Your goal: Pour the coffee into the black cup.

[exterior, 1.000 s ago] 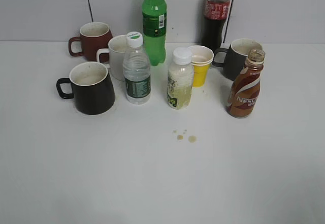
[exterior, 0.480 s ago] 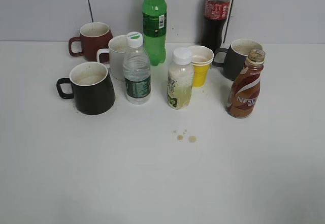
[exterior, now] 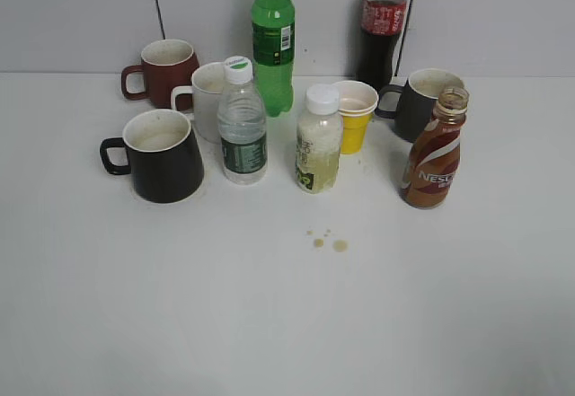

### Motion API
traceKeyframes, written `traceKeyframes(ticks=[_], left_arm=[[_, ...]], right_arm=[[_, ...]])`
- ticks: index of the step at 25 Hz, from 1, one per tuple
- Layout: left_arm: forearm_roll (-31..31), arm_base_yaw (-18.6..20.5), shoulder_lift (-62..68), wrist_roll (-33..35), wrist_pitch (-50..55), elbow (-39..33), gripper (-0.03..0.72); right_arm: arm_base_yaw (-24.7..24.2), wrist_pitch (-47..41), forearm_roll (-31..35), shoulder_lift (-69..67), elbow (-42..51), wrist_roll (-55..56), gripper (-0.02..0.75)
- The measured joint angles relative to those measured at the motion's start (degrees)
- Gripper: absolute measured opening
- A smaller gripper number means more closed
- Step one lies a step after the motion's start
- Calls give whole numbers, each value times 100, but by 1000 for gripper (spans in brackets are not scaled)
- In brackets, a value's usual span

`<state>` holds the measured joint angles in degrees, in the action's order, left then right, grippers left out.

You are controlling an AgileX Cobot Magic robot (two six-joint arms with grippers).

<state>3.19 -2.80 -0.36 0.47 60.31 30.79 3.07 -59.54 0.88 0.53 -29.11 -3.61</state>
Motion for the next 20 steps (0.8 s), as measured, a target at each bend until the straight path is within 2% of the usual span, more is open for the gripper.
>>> traceKeyframes(ticks=[20], left_arm=[[18,0,0,0,-114,40,240]], right_arm=[[0,6,0,0,0,0,585]])
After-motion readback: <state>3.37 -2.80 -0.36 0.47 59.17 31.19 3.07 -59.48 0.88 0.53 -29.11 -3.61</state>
